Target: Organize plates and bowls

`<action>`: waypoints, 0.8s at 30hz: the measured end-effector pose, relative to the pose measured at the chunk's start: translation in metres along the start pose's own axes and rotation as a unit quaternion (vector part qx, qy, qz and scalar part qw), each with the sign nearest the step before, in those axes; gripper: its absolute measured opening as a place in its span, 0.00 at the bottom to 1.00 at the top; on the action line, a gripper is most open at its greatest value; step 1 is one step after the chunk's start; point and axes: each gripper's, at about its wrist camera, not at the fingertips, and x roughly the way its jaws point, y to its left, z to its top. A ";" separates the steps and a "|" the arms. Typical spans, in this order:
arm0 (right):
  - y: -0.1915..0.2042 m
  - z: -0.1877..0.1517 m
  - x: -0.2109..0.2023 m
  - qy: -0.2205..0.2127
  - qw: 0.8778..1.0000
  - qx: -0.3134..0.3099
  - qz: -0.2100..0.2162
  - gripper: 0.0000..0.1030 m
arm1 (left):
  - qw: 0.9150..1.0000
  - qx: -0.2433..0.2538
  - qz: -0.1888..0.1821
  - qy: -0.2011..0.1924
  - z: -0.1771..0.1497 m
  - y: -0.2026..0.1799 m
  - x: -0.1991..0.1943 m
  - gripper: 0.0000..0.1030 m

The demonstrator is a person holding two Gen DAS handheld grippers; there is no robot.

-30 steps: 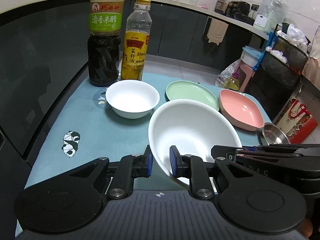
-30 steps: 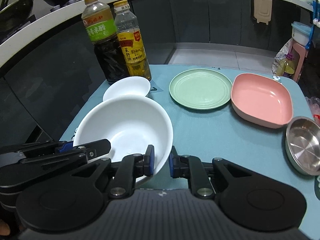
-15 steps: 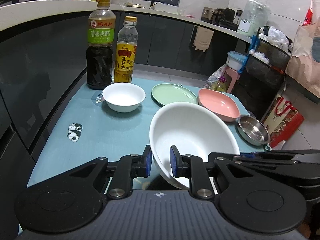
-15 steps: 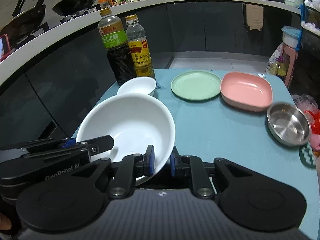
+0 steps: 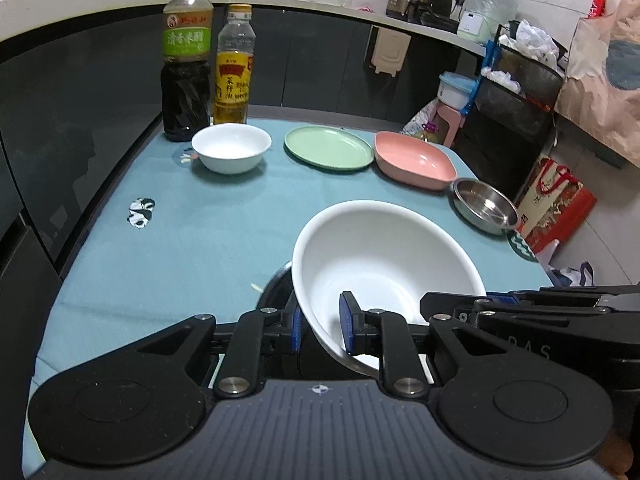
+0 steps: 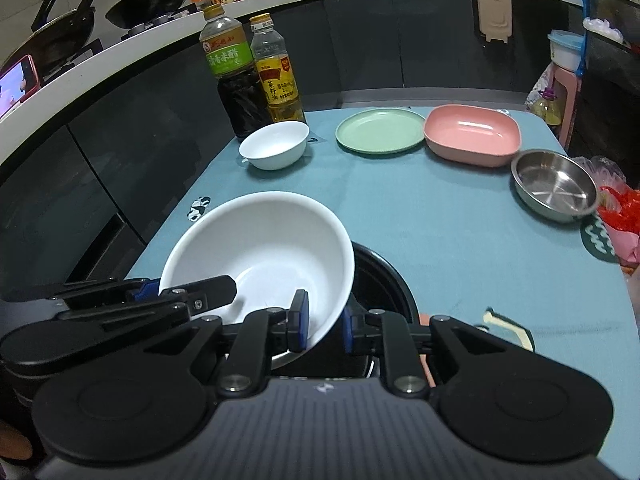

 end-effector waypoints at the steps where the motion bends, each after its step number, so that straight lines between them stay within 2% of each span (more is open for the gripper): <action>1: -0.001 -0.002 0.000 0.001 1.000 0.001 0.000 0.11 | 1.000 0.001 0.000 0.002 -0.001 -0.001 0.000 0.16; 10: -0.003 -0.015 0.007 0.019 1.000 0.001 -0.004 0.12 | 1.000 0.005 0.008 0.024 -0.012 -0.003 0.006 0.16; 24: -0.006 -0.018 0.015 0.030 0.999 0.009 -0.005 0.12 | 0.999 0.007 0.010 0.043 -0.016 -0.002 0.014 0.17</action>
